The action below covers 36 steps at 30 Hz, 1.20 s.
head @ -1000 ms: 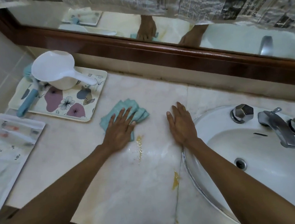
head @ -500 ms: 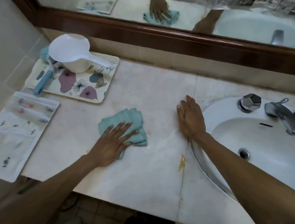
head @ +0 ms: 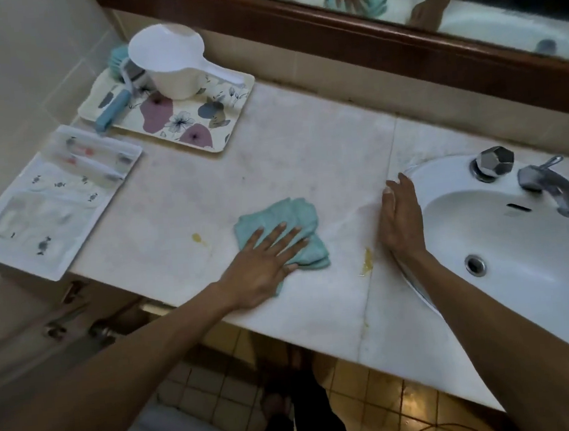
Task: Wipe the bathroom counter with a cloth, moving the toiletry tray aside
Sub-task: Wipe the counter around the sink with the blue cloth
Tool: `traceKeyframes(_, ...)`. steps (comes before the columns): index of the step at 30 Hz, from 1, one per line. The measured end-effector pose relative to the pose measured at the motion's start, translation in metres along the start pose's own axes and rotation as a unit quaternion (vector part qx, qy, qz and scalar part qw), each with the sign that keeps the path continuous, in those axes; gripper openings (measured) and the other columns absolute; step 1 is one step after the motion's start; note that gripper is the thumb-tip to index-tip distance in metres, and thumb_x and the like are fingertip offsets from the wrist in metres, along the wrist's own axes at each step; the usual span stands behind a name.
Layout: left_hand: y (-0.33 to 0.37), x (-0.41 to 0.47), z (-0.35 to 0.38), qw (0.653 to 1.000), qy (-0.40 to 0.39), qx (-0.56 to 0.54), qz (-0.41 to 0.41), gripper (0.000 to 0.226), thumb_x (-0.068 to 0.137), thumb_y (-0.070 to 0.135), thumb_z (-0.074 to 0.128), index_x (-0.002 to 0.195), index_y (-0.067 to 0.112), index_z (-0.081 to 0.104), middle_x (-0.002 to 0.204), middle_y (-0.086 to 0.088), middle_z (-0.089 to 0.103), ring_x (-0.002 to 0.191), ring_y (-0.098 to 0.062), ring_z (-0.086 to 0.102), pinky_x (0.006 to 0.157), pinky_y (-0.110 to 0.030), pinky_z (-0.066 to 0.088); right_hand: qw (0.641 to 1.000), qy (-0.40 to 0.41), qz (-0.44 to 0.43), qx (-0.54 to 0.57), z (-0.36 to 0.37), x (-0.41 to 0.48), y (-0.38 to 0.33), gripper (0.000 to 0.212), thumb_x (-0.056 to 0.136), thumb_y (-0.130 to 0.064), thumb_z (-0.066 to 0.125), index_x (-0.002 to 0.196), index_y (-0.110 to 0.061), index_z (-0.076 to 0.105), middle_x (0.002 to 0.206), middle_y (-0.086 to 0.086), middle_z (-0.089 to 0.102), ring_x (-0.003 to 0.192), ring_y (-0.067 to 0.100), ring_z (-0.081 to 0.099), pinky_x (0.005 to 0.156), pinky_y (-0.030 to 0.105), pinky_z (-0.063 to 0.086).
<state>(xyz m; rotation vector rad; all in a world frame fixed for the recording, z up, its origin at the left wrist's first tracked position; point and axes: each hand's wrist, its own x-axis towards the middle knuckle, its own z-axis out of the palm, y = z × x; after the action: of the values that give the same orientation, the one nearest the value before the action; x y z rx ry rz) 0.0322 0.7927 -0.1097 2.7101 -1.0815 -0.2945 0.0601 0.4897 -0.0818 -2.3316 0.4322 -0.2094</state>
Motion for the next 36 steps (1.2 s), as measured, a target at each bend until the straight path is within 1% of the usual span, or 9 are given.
traceKeyframes(5,-0.046,0.014,-0.028,0.994,0.0,-0.017,-0.108,0.06,0.099,0.054,0.008,0.157,0.037,0.01,0.165,0.012,0.01,0.153,-0.015,0.005,0.122,-0.045,0.006,0.999,-0.04,-0.017,0.024,-0.013,-0.034,0.017,0.047,0.105,-0.046,0.028,0.134,-0.018,0.054,0.15,0.001,0.046,0.144,0.015,0.035,0.12,0.04,0.027)
traceKeyframes(9,-0.003,0.098,-0.028,0.966,0.025,-0.105,-0.237,0.054,0.106,0.047,0.014,0.157,0.035,0.005,0.166,0.012,0.002,0.154,-0.02,-0.006,0.12,-0.048,-0.008,0.993,0.024,0.026,0.116,-0.029,-0.044,-0.001,0.035,0.105,-0.03,0.038,0.11,-0.004,0.061,0.115,0.016,0.062,0.109,0.021,0.055,0.095,0.03,0.043)
traceKeyframes(12,0.059,0.105,-0.004,0.984,0.007,-0.078,-0.16,0.054,0.105,0.049,0.016,0.157,0.036,0.01,0.167,0.008,0.004,0.154,-0.024,-0.005,0.12,-0.052,-0.01,0.988,0.043,0.061,0.138,-0.044,-0.048,-0.004,0.032,0.102,-0.026,0.041,0.102,-0.009,0.069,0.102,0.002,0.071,0.101,0.01,0.059,0.083,0.008,0.044)
traceKeyframes(14,0.092,0.076,0.014,0.997,0.003,-0.039,-0.073,0.053,0.104,0.051,0.02,0.156,0.039,0.018,0.166,0.006,0.01,0.154,-0.026,0.001,0.121,-0.055,-0.005,0.995,0.03,0.024,0.092,-0.05,-0.049,0.004,0.03,0.102,-0.024,0.042,0.103,-0.01,0.068,0.101,-0.002,0.07,0.1,0.009,0.059,0.09,0.016,0.045)
traceKeyframes(19,0.063,0.003,0.02,0.997,-0.009,0.03,0.071,0.051,0.105,0.052,0.02,0.155,0.044,0.015,0.165,0.011,0.01,0.153,-0.016,0.005,0.122,-0.043,0.006,0.996,-0.065,-0.048,-0.037,-0.054,-0.057,0.046,0.044,0.103,-0.033,0.041,0.141,-0.013,0.05,0.157,0.001,0.037,0.146,0.015,0.029,0.119,0.031,0.023)
traceKeyframes(24,0.035,0.052,-0.004,0.995,0.004,0.003,-0.104,0.059,0.097,0.056,0.006,0.155,0.041,0.01,0.166,0.007,0.01,0.154,-0.021,0.008,0.121,-0.049,0.008,0.986,-0.128,-0.066,-0.082,-0.06,-0.078,0.063,0.054,0.105,-0.043,0.029,0.155,-0.026,0.023,0.165,-0.018,0.005,0.149,0.004,0.017,0.114,0.026,0.024)
traceKeyframes(28,0.102,0.085,0.017,0.979,0.032,-0.016,-0.201,0.06,0.098,0.055,0.009,0.155,0.039,0.011,0.166,0.006,0.01,0.154,-0.027,0.004,0.12,-0.054,-0.001,0.992,-0.107,-0.039,-0.058,-0.064,-0.084,0.065,0.048,0.105,-0.042,0.026,0.152,-0.032,0.03,0.163,-0.015,0.018,0.144,0.006,0.028,0.108,0.037,0.036)
traceKeyframes(32,0.152,0.031,0.035,0.998,-0.003,0.013,-0.058,0.052,0.104,0.053,0.015,0.155,0.046,0.015,0.166,0.01,0.006,0.154,-0.022,0.0,0.122,-0.051,0.001,0.995,-0.096,-0.036,-0.02,-0.067,-0.085,0.071,0.044,0.105,-0.034,0.031,0.148,-0.032,0.039,0.152,-0.009,0.045,0.136,0.017,0.046,0.108,0.039,0.04)
traceKeyframes(36,0.109,-0.039,0.026,1.0,-0.019,0.017,0.006,0.05,0.105,0.052,0.016,0.154,0.05,0.005,0.165,0.017,-0.004,0.153,-0.011,-0.01,0.122,-0.039,-0.004,0.994,-0.111,0.009,0.009,-0.074,-0.085,0.071,0.044,0.103,-0.042,0.031,0.145,-0.037,0.042,0.134,-0.006,0.062,0.118,0.02,0.059,0.102,0.036,0.043)
